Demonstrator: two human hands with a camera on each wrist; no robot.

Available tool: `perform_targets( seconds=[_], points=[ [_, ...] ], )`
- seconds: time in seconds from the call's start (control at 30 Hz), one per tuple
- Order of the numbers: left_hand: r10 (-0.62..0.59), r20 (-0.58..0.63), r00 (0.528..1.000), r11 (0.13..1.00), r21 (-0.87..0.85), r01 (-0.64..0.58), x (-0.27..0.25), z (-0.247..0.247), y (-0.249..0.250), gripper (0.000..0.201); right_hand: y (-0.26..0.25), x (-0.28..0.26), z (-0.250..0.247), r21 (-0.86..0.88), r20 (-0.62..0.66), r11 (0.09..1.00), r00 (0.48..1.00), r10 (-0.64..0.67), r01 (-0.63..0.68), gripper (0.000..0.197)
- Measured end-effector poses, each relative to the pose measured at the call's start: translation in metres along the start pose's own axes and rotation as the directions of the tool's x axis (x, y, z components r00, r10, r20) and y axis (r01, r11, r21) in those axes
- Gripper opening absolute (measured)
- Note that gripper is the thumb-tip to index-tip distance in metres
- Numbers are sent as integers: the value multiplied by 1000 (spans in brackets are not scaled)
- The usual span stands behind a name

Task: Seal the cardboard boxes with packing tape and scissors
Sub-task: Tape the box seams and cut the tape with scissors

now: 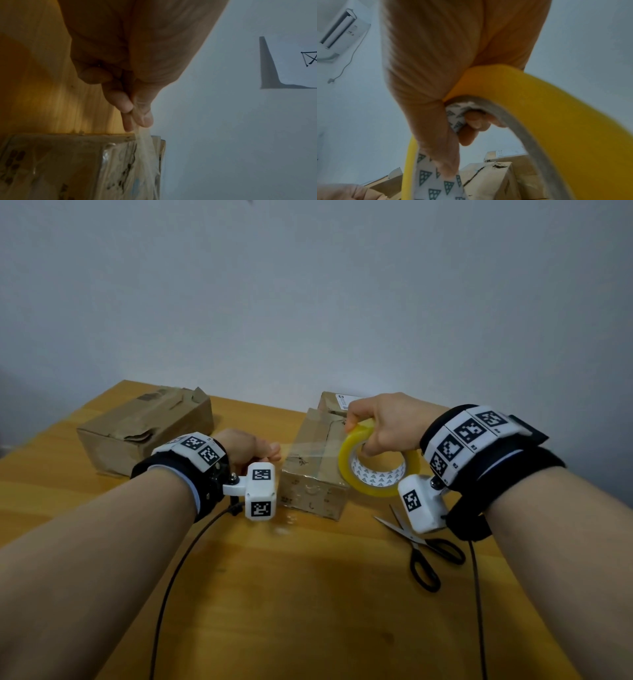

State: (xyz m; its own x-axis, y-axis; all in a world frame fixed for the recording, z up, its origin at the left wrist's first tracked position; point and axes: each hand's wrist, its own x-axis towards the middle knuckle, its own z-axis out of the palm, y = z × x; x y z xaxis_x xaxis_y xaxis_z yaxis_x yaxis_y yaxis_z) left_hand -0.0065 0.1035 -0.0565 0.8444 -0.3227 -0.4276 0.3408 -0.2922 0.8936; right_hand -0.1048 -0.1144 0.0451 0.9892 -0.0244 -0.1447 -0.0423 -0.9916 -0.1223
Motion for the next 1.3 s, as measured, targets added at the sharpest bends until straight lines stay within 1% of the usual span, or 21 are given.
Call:
perform_targets(
  seconds=[0.07,0.13,0.17,0.27,0.33,0.4,0.47,0.5,0.6,0.7,0.8,0.9,0.97,1.0,1.07,1.1,1.13,1.17,1.23,1.3],
  points=[
    [-42,48,998,998,48,40,1,0,-1,14,-3,-1,-2,-12,0,1000,1000,-1,1,34],
    [-43,34,999,997,65,41,4,1,-2,13,-5,-1,-2,-29,-1,1000,1000,-2,2,34],
    [-46,35,998,995,92,43,4,1,-1,14,-5,-1,-2,-37,-1,999,1000,-2,2,34],
    [-67,83,994,990,128,56,4,6,-5,28,-5,0,1,-49,1,999,1000,-1,1,34],
    [-61,83,995,991,125,51,6,8,-7,29,-4,0,3,-50,2,999,1000,4,-4,35],
    [-50,63,997,993,109,43,9,8,-13,23,-4,0,3,-54,-1,998,1000,6,-6,35],
    [-18,14,1000,998,56,18,12,8,-21,10,-4,1,3,-59,-4,998,1000,1,-1,35],
    [-2,-9,1000,999,33,3,12,9,-24,8,-5,2,3,-60,-4,998,1000,-1,1,35],
    [25,-26,999,1000,-12,-25,15,12,-33,18,-5,2,4,-56,-14,998,1000,-1,0,35],
    [50,-31,998,999,-10,-50,11,18,-37,24,-4,1,6,-41,-34,999,999,-6,5,33],
    [92,-35,995,993,71,-89,4,26,-38,24,-2,2,8,-17,-55,1000,998,0,-1,32],
    [81,-18,997,985,153,-77,1,32,-37,25,1,0,8,-2,-60,1000,998,13,-13,33],
    [90,-25,996,962,259,-81,0,32,-33,24,2,-1,8,6,-55,1000,998,25,-25,33],
    [116,-54,992,946,310,-94,0,30,-30,25,2,-2,8,10,-53,999,998,32,-32,34],
    [198,-129,972,923,359,-140,-4,28,-18,29,2,-3,8,15,-57,999,998,40,-39,36],
    [250,-137,958,912,365,-186,-7,28,-12,33,2,-3,8,16,-60,999,997,44,-43,36],
    [289,-107,951,903,361,-234,-12,31,-6,39,1,-3,8,16,-62,999,997,49,-48,37],
    [317,-49,947,892,354,-280,-18,36,-2,49,1,-4,8,15,-62,998,996,56,-55,37],
    [322,67,944,870,374,-323,-26,48,-1,67,0,-3,7,16,-60,997,996,72,-71,40],
    [339,75,938,836,433,-337,-28,58,-7,74,-2,-4,7,6,-48,996,995,88,-88,45]
  ],
)
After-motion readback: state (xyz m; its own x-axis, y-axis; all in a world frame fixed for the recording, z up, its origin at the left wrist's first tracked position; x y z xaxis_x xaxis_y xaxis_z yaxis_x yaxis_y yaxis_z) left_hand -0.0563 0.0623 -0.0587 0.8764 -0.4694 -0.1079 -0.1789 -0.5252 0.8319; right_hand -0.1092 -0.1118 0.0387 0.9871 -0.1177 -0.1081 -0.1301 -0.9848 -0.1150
